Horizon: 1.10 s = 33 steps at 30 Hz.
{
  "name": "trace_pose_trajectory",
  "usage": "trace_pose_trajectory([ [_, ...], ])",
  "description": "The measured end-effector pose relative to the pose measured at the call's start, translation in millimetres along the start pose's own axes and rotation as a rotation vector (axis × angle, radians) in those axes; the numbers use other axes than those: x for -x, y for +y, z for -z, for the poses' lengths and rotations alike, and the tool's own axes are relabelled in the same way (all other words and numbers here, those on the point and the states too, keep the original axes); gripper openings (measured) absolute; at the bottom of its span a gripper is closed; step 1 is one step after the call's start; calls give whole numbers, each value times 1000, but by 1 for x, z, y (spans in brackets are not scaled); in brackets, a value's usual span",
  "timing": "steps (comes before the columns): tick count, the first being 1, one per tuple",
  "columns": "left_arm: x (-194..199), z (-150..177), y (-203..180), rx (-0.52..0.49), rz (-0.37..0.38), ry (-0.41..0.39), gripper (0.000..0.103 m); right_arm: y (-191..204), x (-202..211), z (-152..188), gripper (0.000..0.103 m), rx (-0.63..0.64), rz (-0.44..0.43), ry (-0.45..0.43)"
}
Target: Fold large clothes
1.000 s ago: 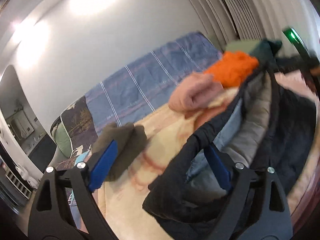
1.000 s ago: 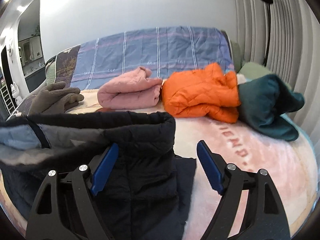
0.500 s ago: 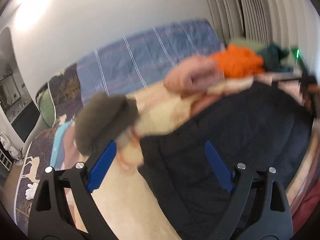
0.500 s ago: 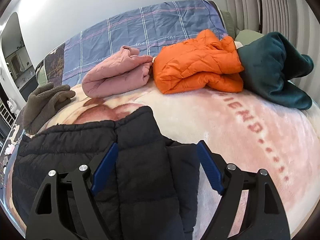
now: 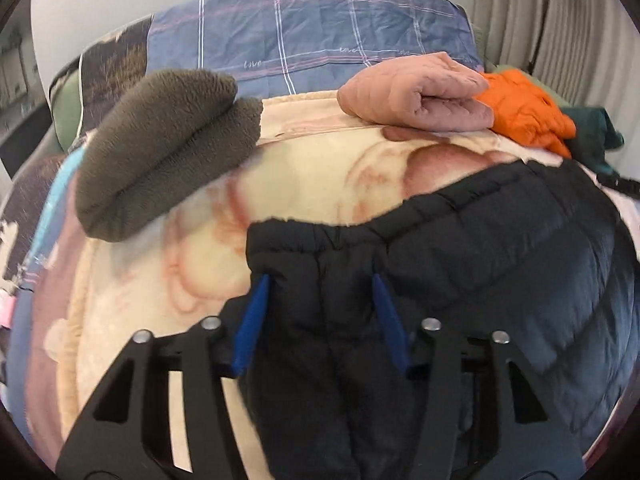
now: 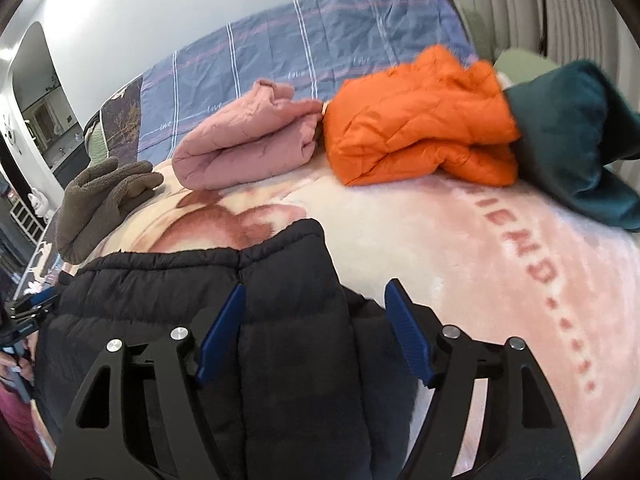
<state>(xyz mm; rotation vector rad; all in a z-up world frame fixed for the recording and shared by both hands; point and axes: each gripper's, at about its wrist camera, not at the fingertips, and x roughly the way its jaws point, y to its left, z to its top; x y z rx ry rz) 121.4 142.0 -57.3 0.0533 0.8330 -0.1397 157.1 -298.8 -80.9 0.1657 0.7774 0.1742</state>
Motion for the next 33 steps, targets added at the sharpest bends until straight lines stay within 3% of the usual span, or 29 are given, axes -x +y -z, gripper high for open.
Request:
trace_pose_trajectory([
  [2,-5,-6,-1,8,8,-1,37,-4,-14,-9,73,-7,-30,54],
  [3,-7,-9,-1,10,9,-1,30,-5,-20,-12,60,-16,-46,73],
  [4,-8,-12,-2,10,3,-2,15,-7,-26,-14,40,-28,-68,91],
  [5,-7,-13,-3,12,-2,-6,7,-8,-30,-15,9,-47,-87,113],
  [7,-2,-17,-4,19,-6,-34,1,-10,-21,-15,5,-71,-71,74],
  [10,13,-22,-6,23,-13,-97,0,-10,7,-14,5,-64,-28,-25],
  [12,14,-25,-9,4,-47,-105,0,-15,13,-10,5,-70,-3,-33],
  [14,2,-25,-13,-18,-67,-73,0,-19,0,-4,9,-39,40,32],
  [16,-16,-20,-16,-40,-111,-24,0,-24,-8,4,24,-39,66,66],
  [17,-24,-15,-19,-62,-149,-3,1,-27,-6,8,30,-58,68,54],
  [19,-38,-2,-21,-110,-219,39,1,-29,6,10,30,-80,47,5],
  [24,-29,15,-10,-85,-249,43,2,-5,48,9,32,-21,37,-117],
  [27,-6,10,-5,-17,-244,6,12,26,56,13,37,34,-30,-121],
  [30,32,-4,-11,55,-175,-114,23,60,51,20,40,108,-66,-106],
  [32,57,-10,-26,72,-141,-210,50,77,39,23,44,132,-86,-91],
  [33,66,-12,-35,75,-119,-246,53,83,33,25,45,131,-88,-83],
])
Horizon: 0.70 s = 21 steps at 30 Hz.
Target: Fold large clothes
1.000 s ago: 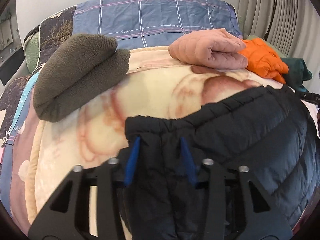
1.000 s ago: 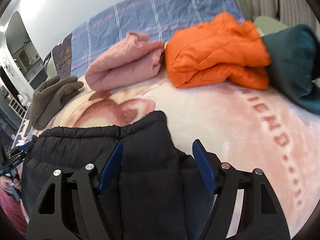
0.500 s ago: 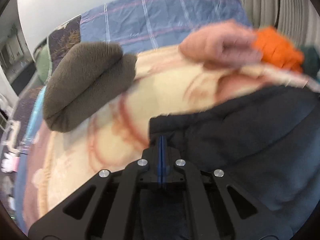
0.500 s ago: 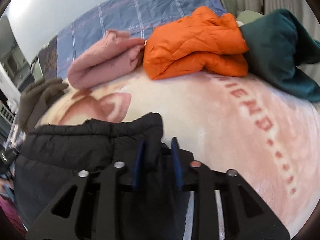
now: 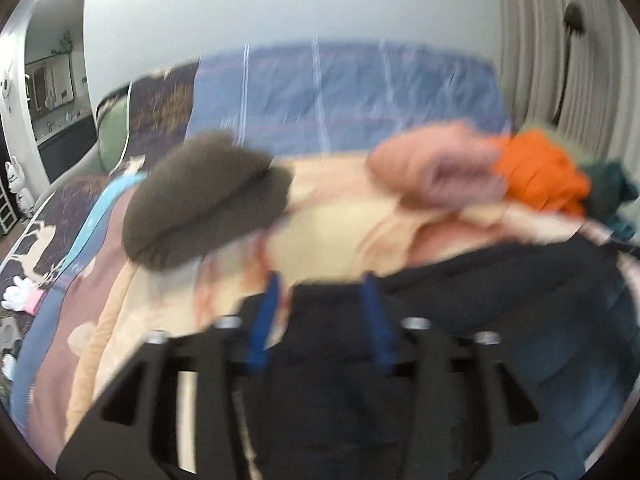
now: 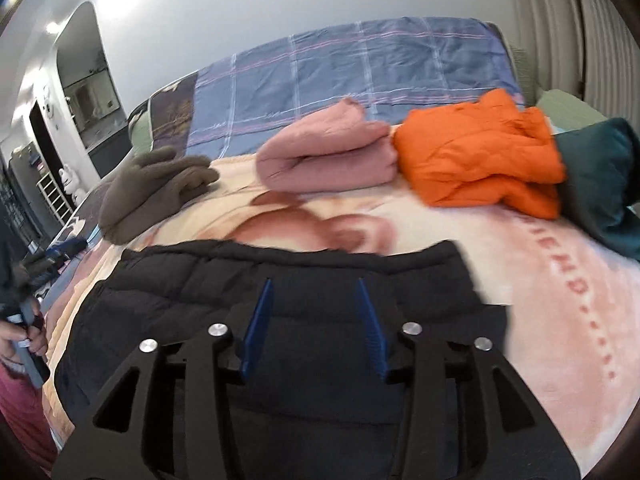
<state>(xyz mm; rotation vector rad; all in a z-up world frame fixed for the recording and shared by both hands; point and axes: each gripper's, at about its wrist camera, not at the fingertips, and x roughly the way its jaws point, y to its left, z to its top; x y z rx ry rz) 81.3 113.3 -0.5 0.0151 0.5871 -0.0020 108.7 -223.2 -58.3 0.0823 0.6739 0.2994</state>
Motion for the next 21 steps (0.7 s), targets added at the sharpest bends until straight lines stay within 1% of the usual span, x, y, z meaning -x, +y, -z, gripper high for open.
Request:
trace_pose_trajectory([
  [1,7,-1,-13,0,48,-27,54,3,-8,1,46,-9,2,18],
  [2,7,-2,-22,-7,80,-29,56,7,-16,2,47,-23,3,37],
  [3,6,0,-34,-21,112,-23,57,7,-23,5,48,-45,2,54],
  [4,-1,6,-50,-56,135,2,60,6,-29,8,48,-67,-1,71],
  [5,-8,11,-61,-93,132,26,65,5,-37,13,49,-81,5,88],
  [6,-19,19,-73,-142,106,54,66,3,-44,20,52,-78,25,95],
  [7,-36,32,-84,-198,52,93,69,2,-47,24,54,-74,36,93],
  [8,-47,41,-88,-224,15,113,73,-2,-51,30,57,-71,44,86],
  [9,-56,50,-88,-224,2,119,74,-5,-55,33,58,-76,39,81],
  [10,-61,55,-82,-168,37,115,75,-7,-57,35,58,-85,35,79],
  [11,-63,57,-77,-138,54,123,78,-9,-58,37,58,-92,33,80],
  [14,-66,60,-65,-76,92,142,80,-2,-60,41,59,-58,57,78],
  [17,-69,64,-62,-70,97,146,80,1,-62,44,60,-42,69,75],
  [21,-71,64,-62,-68,101,148,80,-3,-65,46,60,-54,56,74],
])
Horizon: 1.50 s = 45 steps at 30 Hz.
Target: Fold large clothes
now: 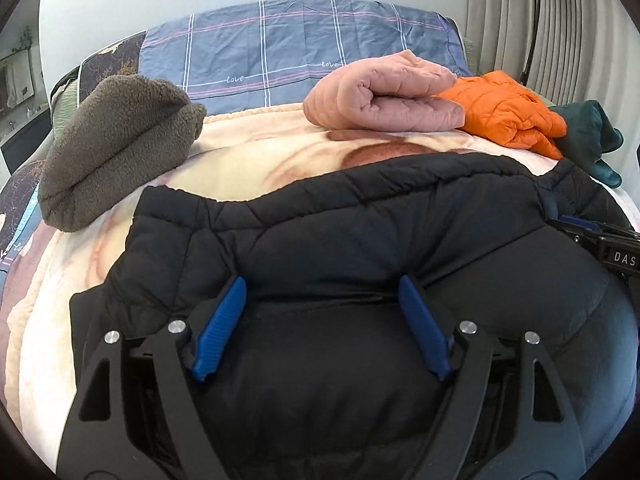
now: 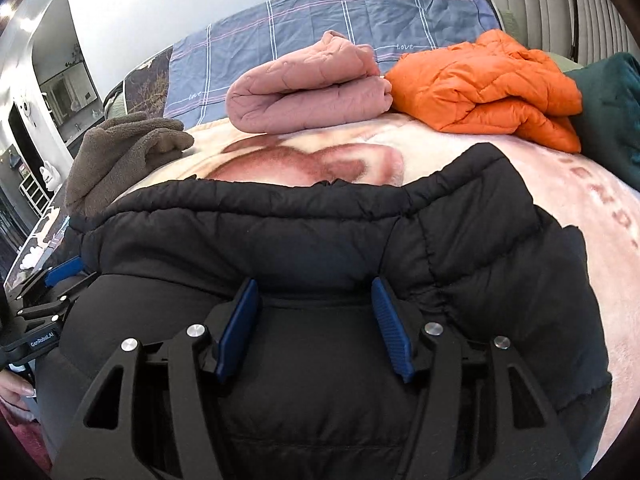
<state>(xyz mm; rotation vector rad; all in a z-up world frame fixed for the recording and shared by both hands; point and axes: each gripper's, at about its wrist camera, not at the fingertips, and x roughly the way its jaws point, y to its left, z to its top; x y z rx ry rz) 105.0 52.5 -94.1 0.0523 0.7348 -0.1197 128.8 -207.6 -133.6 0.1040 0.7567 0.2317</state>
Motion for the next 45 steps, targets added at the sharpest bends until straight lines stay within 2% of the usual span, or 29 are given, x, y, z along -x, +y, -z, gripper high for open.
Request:
trace_pose_trajectory([
  [2,-3,1,-2,2,5,5,80,0,-1,0,61,0,-3,4],
  [6,-3,2,-1,7,16,15,81,3,-4,0,73,17,-29,15],
  [8,-4,2,0,10,20,19,81,5,-6,0,74,30,-27,21],
  [29,-6,4,1,30,30,23,82,2,-4,3,74,-7,-46,-26],
  [34,-2,6,0,29,4,10,82,9,-4,-1,74,21,-17,2],
  [38,6,11,5,54,-25,-3,81,24,3,-9,74,53,53,17],
  [39,9,11,8,75,-27,-5,80,27,6,-11,74,53,60,17],
  [41,18,9,16,120,-9,-2,66,33,17,-16,74,29,41,-3],
  [43,30,0,22,165,12,-3,60,43,31,-24,74,24,-5,-40],
  [45,39,-11,24,182,11,-36,59,61,39,-35,74,59,-22,-81],
])
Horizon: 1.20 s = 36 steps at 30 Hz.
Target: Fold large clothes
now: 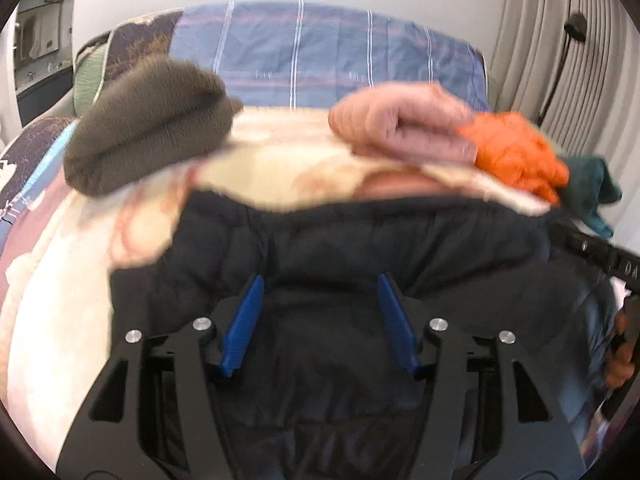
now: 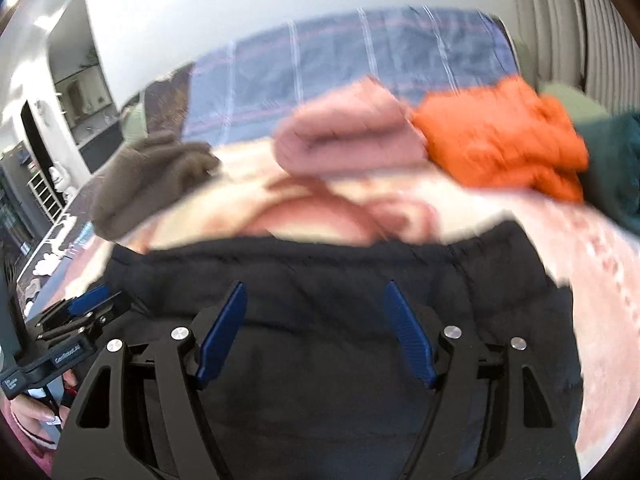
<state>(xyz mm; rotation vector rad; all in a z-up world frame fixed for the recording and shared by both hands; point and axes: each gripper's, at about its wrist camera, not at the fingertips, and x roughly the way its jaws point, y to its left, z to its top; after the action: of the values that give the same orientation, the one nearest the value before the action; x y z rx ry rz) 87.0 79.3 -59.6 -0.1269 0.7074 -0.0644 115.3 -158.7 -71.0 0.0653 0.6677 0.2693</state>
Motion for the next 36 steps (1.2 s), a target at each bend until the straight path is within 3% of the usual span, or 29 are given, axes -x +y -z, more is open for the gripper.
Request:
trace_pose_trajectory([
  [4,5,-30,-8,16,13,-62,59,24,-17,-16,74,38,7,12],
  [6,-3,-36,-14,-6,3,-61,59,26,-42,-18,74,26,-1,75],
  [7,-14,-36,-17,-30,-23,-45,61,26,-53,-17,74,22,-2,105],
  [9,-45,-24,-19,-95,-153,17,64,20,-87,-4,75,10,5,175],
  [10,-66,-15,-14,-94,-173,67,65,16,-97,1,75,-4,-29,172],
  [13,-69,-14,3,-8,-109,76,65,19,-102,3,76,10,-20,176],
  [23,-81,-9,-2,-36,-125,88,67,19,-110,14,77,29,5,147],
  [29,-81,-6,-3,-53,-140,91,67,19,-102,11,77,32,20,152],
  [32,-80,-5,-7,-75,-160,91,67,24,-68,14,78,29,60,122],
  [36,-79,-4,-7,-80,-168,89,67,40,-18,30,78,69,4,97],
])
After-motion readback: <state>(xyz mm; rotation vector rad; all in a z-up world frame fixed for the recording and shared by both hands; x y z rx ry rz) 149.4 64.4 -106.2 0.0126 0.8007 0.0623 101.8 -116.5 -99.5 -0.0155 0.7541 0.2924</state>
